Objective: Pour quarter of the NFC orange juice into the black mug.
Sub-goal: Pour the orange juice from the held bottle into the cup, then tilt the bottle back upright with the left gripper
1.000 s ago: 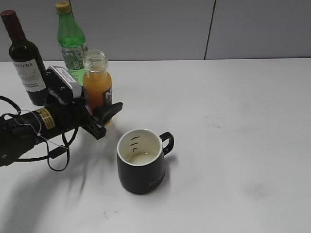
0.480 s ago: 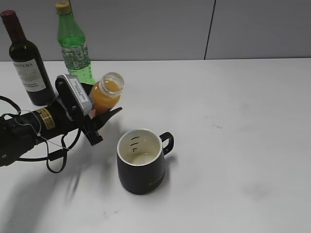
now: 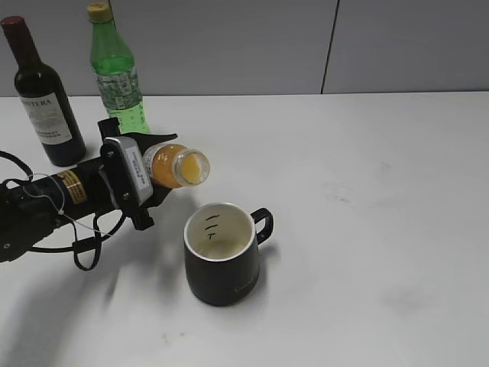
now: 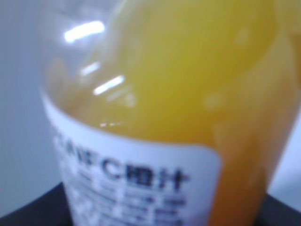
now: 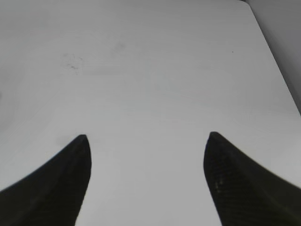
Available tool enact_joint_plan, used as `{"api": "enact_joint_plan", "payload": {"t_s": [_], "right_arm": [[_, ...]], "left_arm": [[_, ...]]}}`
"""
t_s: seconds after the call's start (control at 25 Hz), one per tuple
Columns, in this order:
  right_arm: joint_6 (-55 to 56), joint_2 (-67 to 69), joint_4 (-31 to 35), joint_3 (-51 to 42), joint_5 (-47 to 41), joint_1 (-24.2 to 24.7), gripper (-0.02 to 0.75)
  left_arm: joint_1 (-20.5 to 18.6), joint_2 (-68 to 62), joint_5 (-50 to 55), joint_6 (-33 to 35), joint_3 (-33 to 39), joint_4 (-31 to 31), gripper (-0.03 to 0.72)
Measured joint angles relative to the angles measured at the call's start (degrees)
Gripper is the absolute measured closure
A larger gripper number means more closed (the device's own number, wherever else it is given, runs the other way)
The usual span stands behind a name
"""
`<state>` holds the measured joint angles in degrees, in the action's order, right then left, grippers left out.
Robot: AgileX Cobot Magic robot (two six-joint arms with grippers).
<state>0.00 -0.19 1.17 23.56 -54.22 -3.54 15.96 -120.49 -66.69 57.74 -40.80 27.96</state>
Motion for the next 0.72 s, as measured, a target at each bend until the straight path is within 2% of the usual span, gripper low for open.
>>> {"api": "enact_joint_plan", "payload": {"t_s": [0.72], "right_arm": [[0.00, 0.00, 0.00, 0.00, 0.00, 0.00, 0.172]], "left_arm": [[0.00, 0.00, 0.00, 13.65, 0.00, 1.89, 0.219]]}}
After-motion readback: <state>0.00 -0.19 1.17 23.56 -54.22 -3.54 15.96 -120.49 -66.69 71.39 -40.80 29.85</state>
